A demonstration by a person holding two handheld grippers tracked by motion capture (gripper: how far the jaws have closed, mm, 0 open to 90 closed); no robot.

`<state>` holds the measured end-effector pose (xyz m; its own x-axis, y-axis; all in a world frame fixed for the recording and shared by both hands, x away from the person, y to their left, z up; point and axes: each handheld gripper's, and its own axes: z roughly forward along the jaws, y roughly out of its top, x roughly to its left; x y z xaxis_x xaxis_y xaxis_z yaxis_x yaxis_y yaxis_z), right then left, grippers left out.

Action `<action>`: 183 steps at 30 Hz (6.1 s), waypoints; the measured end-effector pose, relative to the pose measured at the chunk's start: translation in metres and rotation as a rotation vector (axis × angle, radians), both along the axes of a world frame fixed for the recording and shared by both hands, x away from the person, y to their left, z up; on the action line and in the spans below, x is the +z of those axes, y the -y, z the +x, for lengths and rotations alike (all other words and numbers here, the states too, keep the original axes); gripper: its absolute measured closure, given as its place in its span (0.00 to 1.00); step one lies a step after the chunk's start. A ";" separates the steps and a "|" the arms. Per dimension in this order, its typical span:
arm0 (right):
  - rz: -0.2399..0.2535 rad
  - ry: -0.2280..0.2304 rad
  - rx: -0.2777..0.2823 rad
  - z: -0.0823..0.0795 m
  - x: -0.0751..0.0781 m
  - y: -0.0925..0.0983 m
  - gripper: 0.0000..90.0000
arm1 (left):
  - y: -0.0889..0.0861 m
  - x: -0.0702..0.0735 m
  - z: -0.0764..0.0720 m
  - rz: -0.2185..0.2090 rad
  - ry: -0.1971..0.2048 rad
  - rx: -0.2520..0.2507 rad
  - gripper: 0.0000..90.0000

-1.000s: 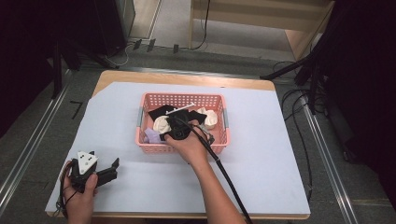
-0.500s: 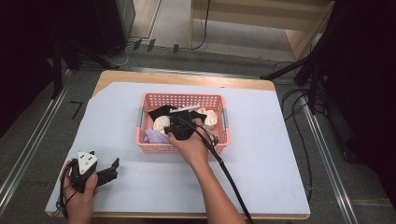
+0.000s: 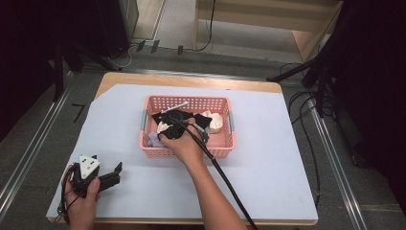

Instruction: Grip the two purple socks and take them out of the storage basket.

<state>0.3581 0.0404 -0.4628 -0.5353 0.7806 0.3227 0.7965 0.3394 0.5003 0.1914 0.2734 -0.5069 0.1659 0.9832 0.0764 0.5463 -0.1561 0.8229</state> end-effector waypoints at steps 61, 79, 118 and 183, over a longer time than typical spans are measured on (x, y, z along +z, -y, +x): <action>-0.188 0.051 0.105 0.002 -0.006 -0.015 0.97 | 0.000 0.000 0.000 0.013 -0.004 -0.007 0.16; 0.260 0.565 -0.103 -0.026 0.076 0.055 0.97 | 0.000 0.000 0.000 0.009 -0.004 -0.005 0.16; 0.110 0.866 -0.579 -0.045 0.041 0.244 0.97 | 0.001 0.000 0.000 0.015 -0.003 -0.005 0.16; 0.181 0.440 -0.150 -0.027 0.038 0.061 0.99 | 0.001 0.000 0.000 0.012 -0.005 -0.007 0.16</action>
